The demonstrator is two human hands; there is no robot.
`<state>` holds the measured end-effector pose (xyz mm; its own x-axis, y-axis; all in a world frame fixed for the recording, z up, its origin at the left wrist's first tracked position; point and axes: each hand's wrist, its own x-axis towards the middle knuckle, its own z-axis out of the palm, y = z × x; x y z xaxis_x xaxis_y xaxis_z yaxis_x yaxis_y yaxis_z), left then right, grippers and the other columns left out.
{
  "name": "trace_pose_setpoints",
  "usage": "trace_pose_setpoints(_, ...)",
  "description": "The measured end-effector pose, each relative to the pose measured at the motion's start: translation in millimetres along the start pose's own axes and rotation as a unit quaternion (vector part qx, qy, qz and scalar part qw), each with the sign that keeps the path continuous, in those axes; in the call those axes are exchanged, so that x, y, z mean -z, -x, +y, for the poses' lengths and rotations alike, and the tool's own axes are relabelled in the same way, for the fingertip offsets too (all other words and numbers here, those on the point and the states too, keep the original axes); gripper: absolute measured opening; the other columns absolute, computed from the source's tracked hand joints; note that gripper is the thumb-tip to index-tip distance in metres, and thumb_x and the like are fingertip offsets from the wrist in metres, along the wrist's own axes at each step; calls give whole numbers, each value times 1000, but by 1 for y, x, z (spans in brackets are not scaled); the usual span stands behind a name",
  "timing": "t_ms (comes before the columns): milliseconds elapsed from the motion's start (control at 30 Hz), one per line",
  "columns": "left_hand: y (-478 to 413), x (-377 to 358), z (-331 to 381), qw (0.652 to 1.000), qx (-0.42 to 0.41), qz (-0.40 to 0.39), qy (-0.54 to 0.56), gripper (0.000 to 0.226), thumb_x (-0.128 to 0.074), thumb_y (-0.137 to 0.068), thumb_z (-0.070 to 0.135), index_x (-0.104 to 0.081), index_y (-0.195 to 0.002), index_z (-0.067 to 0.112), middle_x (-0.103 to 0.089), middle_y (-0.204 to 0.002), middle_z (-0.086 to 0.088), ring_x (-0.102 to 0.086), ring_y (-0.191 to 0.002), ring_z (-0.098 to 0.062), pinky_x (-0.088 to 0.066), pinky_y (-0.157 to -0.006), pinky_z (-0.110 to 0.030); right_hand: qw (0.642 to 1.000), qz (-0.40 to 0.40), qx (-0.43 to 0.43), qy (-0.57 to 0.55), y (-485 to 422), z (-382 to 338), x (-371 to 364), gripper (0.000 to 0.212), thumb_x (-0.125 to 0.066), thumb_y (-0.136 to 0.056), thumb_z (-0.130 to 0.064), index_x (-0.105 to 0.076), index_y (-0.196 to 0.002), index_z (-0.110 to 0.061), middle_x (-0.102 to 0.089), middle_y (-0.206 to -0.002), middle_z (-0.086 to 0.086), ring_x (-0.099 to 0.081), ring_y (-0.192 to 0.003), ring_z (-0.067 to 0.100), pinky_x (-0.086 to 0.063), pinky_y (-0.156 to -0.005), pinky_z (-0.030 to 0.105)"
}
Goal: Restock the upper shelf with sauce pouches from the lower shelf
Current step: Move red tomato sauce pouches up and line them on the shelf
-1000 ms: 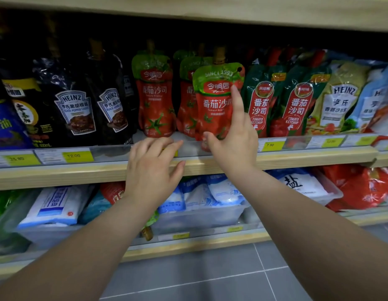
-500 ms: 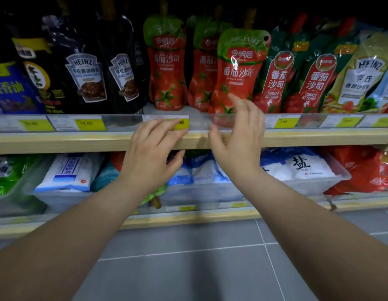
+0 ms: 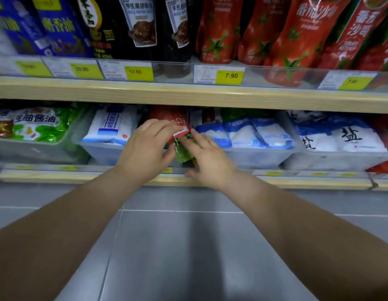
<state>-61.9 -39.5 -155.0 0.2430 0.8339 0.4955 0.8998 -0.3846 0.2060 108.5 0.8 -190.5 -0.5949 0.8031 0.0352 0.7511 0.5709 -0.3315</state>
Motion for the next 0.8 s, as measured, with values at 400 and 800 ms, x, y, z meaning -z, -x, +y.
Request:
trace_pose_setpoints(400,15,-6,-11,993,58,-86,56,65,-76,-75,30,-51,-134,19,-52,-138,-4,-49,-122,-28,-37,-103,-38,971,237,31,19,14,-20,16,43,-69,-64,-3,-70,-107,-9,-71,-104,11,-67,-86,33,-53,-69,38)
trace_pose_setpoints(800,-28,11,22,991,90,93,21,26,-58,-92,28,-67,-111,13,-70,-94,-15,-64,-84,-37,-45,-63,-39,929,326,1,-176,14,-19,71,72,-69,-76,-23,-34,-140,-18,-57,-124,4,-53,-111,20,-47,-90,37)
